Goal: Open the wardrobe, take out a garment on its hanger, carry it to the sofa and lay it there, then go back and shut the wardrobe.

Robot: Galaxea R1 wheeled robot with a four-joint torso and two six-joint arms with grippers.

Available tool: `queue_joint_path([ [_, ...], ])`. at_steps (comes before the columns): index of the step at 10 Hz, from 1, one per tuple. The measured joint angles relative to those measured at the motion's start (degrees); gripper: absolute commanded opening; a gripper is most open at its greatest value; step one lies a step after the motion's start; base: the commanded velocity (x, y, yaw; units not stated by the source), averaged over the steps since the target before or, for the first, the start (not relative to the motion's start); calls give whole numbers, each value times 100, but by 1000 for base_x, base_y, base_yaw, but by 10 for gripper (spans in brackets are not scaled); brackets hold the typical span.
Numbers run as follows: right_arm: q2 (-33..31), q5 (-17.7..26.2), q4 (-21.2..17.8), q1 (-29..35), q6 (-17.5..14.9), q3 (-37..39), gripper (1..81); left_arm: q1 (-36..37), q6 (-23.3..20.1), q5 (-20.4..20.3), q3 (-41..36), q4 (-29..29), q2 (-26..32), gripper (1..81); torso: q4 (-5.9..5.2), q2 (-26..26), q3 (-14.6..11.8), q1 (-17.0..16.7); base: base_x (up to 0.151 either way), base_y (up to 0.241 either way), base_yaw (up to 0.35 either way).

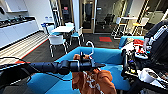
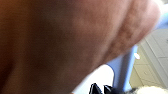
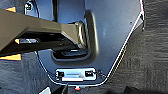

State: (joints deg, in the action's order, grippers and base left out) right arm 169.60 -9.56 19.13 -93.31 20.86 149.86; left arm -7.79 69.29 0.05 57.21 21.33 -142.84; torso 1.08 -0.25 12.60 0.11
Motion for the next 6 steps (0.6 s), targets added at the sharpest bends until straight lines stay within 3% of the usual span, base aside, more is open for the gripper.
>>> queue_joint_path([
  [6, 4, -2, 0, 1, -2, 0, 811, -4, 2, 2, -2, 0, 2, 10, 0, 0, 0, 0, 88, 0, 0],
])
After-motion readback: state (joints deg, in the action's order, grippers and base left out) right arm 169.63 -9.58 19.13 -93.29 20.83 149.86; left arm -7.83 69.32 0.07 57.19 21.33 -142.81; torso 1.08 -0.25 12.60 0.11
